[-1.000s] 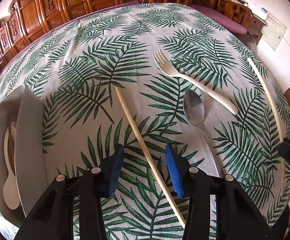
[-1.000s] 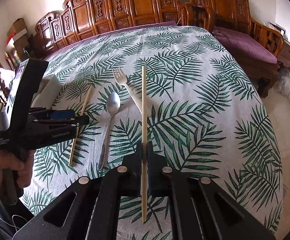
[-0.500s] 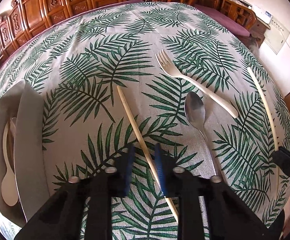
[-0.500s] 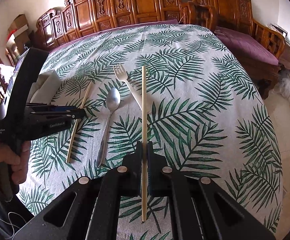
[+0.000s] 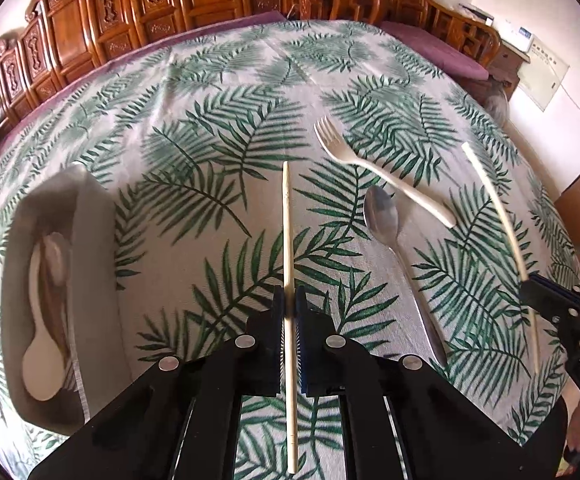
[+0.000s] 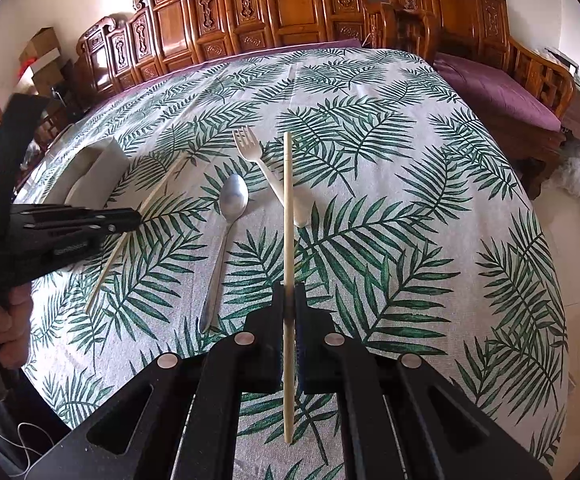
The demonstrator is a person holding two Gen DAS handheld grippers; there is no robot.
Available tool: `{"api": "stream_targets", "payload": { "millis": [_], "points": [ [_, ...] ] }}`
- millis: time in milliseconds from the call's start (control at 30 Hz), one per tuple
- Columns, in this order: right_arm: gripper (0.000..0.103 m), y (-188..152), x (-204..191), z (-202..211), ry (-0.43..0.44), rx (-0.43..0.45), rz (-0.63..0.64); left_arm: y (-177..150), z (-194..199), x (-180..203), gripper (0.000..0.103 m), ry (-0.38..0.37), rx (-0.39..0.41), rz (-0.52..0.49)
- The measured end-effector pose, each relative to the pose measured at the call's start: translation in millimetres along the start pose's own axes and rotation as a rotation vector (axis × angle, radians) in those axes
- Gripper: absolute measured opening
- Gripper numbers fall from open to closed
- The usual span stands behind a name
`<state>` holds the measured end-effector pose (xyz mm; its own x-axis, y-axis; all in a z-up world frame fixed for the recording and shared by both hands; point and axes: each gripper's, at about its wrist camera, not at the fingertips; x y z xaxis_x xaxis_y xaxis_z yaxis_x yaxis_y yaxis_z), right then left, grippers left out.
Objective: Organize utensils
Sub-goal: 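Carry the chopstick into the tray and open the left gripper while the right gripper holds its chopstick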
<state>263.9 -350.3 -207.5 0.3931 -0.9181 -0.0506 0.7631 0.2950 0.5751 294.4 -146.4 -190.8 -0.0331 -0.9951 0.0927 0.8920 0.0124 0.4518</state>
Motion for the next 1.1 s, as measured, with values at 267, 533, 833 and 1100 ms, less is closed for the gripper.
{"api": "stream_targets", "payload": {
  "millis": [267, 533, 833, 1100],
  "points": [
    [0.006, -0.1, -8.2, -3.5, 0.005, 0.001, 0.015, -0.1, 43.8, -14.6, 0.004, -0.026, 0.074, 0.02],
    [0.006, 6.7, -19.2, -2.8, 0.018, 0.013, 0.013, 2.5, 89.4, -42.5, 0.004, -0.036, 0.161, 0.044],
    [0.006, 27.7, -40.4, -1.3, 0.004, 0.013, 0.043, 4.7, 123.8, -93.0, 0.004, -0.028, 0.239, 0.119],
    [0.006, 42.6, -71.5, 2.1, 0.014, 0.015, 0.081, -0.8, 134.3, -133.0, 0.004, -0.003, 0.265, 0.155]
  ]
}}
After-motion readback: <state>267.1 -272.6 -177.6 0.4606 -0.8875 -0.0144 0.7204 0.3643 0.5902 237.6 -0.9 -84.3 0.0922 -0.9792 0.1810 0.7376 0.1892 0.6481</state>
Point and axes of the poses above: each gripper's, at about its wrist camera, not at the fingertips, and z roughly against the way its jaws point, x to its right, y to its top, and after that the axes turned 11 degrees about z, right-handed
